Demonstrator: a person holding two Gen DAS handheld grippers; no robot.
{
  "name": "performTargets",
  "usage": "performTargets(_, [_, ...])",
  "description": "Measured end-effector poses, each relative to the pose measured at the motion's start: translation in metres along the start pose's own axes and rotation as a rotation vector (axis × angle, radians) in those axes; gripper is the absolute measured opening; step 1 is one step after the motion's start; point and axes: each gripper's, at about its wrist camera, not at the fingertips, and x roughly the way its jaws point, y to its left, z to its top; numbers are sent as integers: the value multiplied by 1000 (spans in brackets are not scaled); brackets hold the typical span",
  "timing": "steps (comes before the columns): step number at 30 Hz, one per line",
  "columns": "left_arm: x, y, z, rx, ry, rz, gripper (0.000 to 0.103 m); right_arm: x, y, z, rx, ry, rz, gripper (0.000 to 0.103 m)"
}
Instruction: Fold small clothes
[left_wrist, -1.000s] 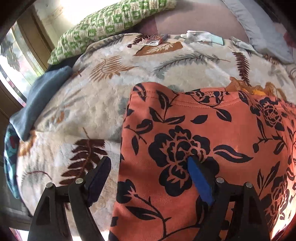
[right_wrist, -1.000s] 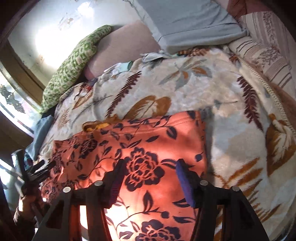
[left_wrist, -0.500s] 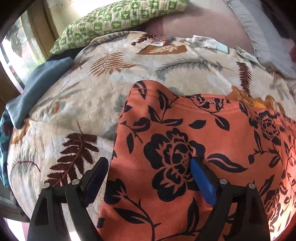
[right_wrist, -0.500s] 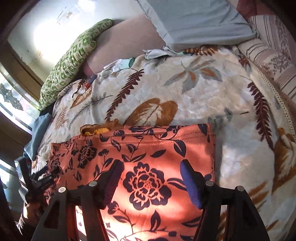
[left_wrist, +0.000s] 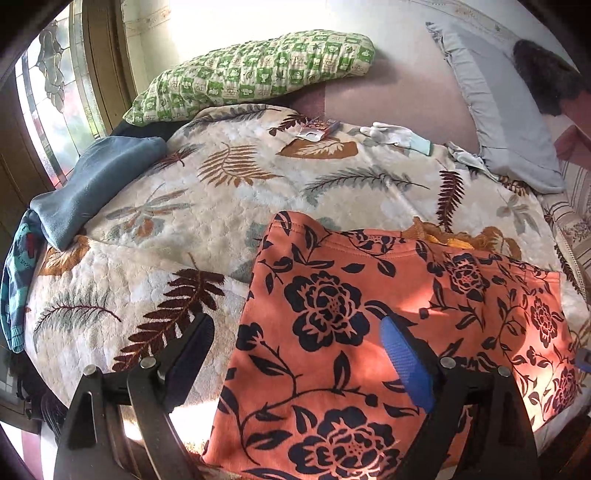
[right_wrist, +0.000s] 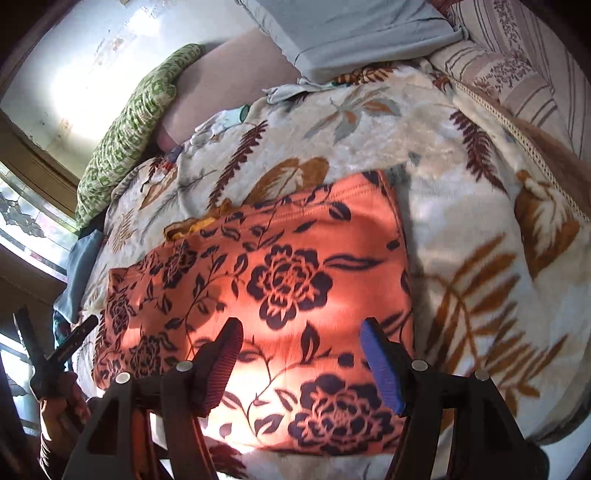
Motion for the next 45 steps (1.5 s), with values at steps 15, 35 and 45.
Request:
performTargets(15, [-24, -6, -23, 18, 3, -46, 92, 18, -21, -44, 57, 67, -63, 78])
performTargets(35, [38, -23, -47, 80, 153, -16, 92, -2, -6, -10, 23, -8, -77, 81])
performTargets(45, [41, -23, -43, 101, 167, 8, 92, 65, -41, 37, 111, 16, -50, 82])
